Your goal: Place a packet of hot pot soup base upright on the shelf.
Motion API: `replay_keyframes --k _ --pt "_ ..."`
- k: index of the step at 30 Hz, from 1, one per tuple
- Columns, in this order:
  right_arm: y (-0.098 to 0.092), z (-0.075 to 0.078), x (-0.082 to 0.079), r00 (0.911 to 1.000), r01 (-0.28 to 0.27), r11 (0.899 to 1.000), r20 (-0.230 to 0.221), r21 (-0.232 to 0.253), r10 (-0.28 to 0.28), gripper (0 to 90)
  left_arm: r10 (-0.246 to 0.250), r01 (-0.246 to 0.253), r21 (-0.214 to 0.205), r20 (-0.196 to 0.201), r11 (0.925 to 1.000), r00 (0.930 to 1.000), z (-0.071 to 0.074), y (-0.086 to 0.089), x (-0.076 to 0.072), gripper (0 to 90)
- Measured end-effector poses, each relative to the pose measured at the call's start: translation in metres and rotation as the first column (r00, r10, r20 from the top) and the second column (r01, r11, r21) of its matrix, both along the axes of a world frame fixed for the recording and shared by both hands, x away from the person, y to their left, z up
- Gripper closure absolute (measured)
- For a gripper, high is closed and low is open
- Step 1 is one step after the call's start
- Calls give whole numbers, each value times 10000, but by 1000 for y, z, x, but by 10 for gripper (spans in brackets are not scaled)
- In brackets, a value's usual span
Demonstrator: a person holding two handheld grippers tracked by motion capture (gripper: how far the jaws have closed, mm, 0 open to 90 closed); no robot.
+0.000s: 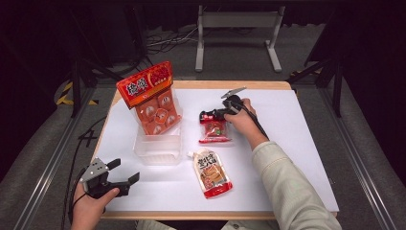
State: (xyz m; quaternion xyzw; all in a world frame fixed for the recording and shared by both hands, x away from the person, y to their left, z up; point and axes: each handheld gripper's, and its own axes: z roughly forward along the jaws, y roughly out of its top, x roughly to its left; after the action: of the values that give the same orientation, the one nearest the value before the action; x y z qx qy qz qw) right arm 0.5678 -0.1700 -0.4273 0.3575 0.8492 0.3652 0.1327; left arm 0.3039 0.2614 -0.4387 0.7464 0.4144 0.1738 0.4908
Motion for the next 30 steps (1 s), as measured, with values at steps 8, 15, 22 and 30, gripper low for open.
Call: replay_keyframes --k 8,15,22,30 --pt "-7 23 -12 9972 -360 9960 690 816 304 853 43 -42 -147 63 9999 10000 1 -1 4 89" --pt "-13 41 -24 9919 -584 9883 1205 1406 415 859 -37 38 -77 96 10000 9999 3 -4 9 89" --pt "-20 63 -43 9780 -1132 9768 1935 1816 774 871 167 -166 -58 146 9998 9998 2 2 11 80" --pt "-27 84 -64 9497 -1941 9568 2857 2165 1281 876 208 -205 -171 210 9996 9996 4 2 13 74"
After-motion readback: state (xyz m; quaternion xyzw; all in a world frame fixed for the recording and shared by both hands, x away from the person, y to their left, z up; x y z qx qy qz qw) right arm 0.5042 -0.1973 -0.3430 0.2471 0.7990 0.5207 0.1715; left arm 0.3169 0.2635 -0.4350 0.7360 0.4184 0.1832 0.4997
